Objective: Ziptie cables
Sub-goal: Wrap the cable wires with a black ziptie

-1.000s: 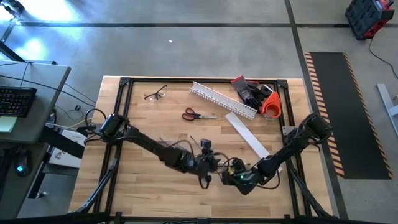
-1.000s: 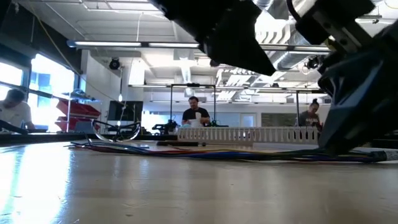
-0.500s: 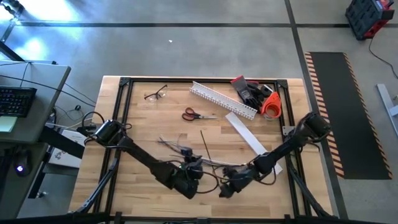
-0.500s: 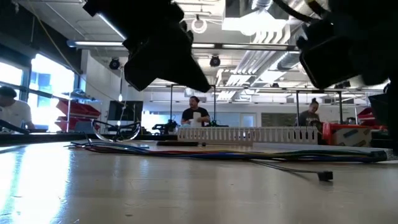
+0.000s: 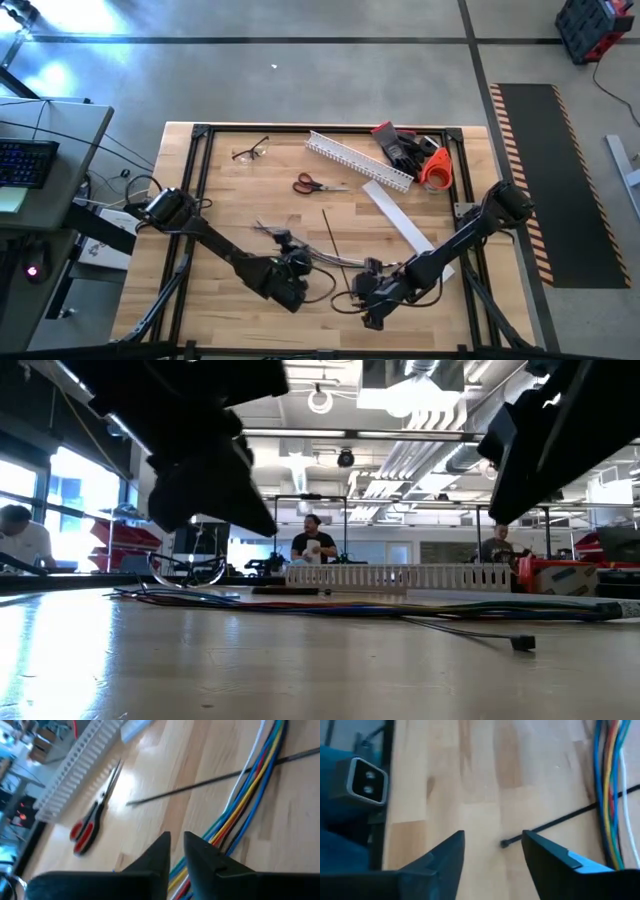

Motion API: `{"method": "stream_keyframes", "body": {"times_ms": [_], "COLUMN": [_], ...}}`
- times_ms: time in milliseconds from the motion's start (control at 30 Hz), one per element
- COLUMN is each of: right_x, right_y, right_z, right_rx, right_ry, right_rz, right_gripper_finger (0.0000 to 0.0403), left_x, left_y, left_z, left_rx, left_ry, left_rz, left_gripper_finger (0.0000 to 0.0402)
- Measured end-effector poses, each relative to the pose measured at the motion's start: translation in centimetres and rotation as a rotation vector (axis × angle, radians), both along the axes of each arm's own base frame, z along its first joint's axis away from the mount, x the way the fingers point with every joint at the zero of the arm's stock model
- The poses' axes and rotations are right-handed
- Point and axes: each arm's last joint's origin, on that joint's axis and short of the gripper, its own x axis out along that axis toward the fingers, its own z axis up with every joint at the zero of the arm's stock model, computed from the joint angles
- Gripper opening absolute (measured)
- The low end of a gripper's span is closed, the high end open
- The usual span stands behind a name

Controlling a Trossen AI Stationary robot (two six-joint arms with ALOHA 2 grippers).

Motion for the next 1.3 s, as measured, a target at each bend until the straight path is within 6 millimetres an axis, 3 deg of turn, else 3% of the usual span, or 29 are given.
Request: {"method": "stream_keyframes", "body": {"times_ms": [267, 433, 600, 933, 1300], "right_x": [-0.9, -0.9, -0.7, -0.2, 1.0], "right_y": [-0.5, -0.6, -0.5, -0.1, -0.8], "right_z": [-2.4, -3.9, -5.2, -6.9, -6.9], "right_rx": [0.029, 0.012, -0.006, 0.005, 0.004], "right_ry": [-0.088, -0.087, -0.077, -0.081, -0.14], "right_rz": [-0.026, -0.063, -0.072, -0.08, -0.059], "right_gripper_finger": [0.0098, 0.005, 0.0007, 0.0001, 0.0], "left_x": [-3.8, -4.8, -5.2, -5.1, -4.9], "left_y": [1.6, 2.1, 2.3, 2.3, 2.1], "left_z": [0.4, -0.5, -1.3, -1.2, -0.8], "left_rx": [-0.24, -0.339, -0.368, -0.373, -0.384], "left_ry": [-0.231, -0.365, -0.378, -0.383, -0.424], "left_rz": [-0.081, -0.177, -0.202, -0.212, -0.226], "left_gripper_finger": [0.0002, 0.0002, 0.0002, 0.0003, 0.0003]}}
